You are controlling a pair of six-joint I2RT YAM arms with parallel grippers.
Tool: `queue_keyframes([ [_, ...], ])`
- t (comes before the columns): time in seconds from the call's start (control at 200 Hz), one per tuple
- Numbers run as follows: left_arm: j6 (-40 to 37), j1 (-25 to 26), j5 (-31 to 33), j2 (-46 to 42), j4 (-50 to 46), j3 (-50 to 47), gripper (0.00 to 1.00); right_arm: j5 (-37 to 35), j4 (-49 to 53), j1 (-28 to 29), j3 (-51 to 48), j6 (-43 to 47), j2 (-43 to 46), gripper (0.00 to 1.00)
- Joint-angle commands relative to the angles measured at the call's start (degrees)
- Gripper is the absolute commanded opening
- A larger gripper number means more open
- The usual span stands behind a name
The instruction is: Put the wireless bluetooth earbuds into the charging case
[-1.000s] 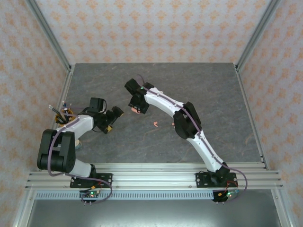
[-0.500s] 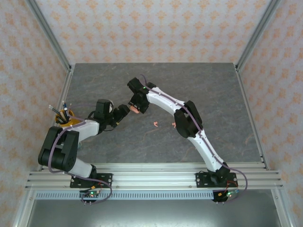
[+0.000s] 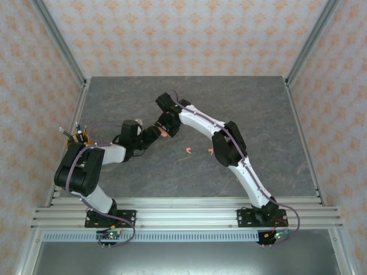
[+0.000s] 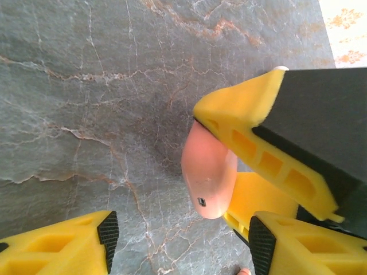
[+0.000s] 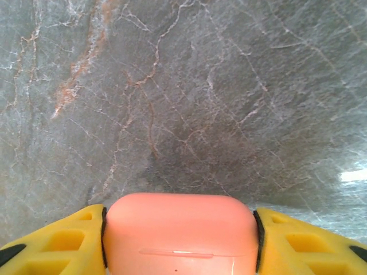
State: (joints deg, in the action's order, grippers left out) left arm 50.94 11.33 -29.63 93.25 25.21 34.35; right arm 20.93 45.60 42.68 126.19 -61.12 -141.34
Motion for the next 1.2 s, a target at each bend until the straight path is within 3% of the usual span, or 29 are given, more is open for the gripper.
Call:
queue_keyframes([
  [0.0,-1.3,0.8,0.4,1.9,4.2,1.0,0.62,1.3,-1.2,-0.5,-0.7,-1.2,3.5,0.41],
  [0.485,-0.2,2.2,1.5,8.6,9.1,4.0,0.56,2.5,-1.6,-0.7,-1.6,-1.2,3.7,0.41],
  [0.626,-1.1,2.2,2.8,6.1,8.4,2.8,0.55,1.0,-1.2,-0.8,-1.8,-0.5,4.3,0.42],
  [0.831,-3.2,1.8,7.5,-2.4,0.2,1.8,0.66,-1.9,-0.8,-1.8,-2.7,0.7,6.4,0.48],
  [1.046,-3.0,-1.5,15.2,-11.8,-11.1,2.5,0.85,-5.4,2.8,-2.0,-1.3,4.9,6.9,0.59],
  [1.196,-4.8,-5.6,15.1,-9.7,-20.0,8.8,0.88,-7.2,3.6,-2.0,-3.6,7.4,8.4,0.68],
])
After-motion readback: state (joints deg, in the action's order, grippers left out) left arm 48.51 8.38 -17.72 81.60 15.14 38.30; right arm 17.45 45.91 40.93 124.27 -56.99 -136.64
